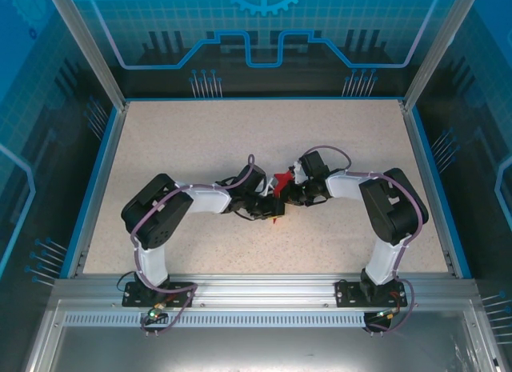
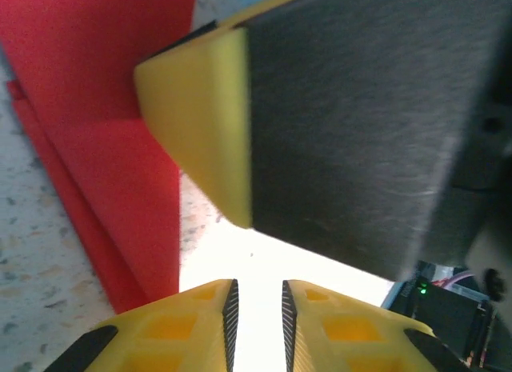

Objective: Fold a paper plane with a square sheet of paper (fold left side to right side)

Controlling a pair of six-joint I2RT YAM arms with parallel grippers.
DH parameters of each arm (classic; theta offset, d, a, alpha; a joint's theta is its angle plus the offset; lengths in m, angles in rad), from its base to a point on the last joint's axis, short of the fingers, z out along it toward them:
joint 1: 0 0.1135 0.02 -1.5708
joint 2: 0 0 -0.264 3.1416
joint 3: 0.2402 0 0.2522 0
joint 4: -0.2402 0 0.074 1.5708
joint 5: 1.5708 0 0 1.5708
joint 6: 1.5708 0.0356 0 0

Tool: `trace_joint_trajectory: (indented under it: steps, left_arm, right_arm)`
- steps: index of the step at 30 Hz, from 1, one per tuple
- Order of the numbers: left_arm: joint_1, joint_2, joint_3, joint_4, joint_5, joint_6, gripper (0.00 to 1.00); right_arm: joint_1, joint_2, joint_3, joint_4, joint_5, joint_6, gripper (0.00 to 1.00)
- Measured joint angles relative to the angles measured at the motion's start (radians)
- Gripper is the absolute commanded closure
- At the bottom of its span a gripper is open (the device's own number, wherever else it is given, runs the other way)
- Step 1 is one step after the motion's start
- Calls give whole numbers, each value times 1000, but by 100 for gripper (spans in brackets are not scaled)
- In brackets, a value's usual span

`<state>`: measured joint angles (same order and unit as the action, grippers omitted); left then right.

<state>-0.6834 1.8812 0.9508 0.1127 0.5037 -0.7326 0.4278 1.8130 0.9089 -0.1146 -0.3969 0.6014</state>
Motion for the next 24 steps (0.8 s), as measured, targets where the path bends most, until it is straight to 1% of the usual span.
trace_joint_trajectory:
  steps: [9,24]
  left_arm:
    - [4,3,2,-33,-29,27,76]
    - [8,3,-23,-11,-37,28,77]
  right_arm:
    - [2,0,0,-2,1,0,86]
    - [4,0,0,-7,0,-1,86]
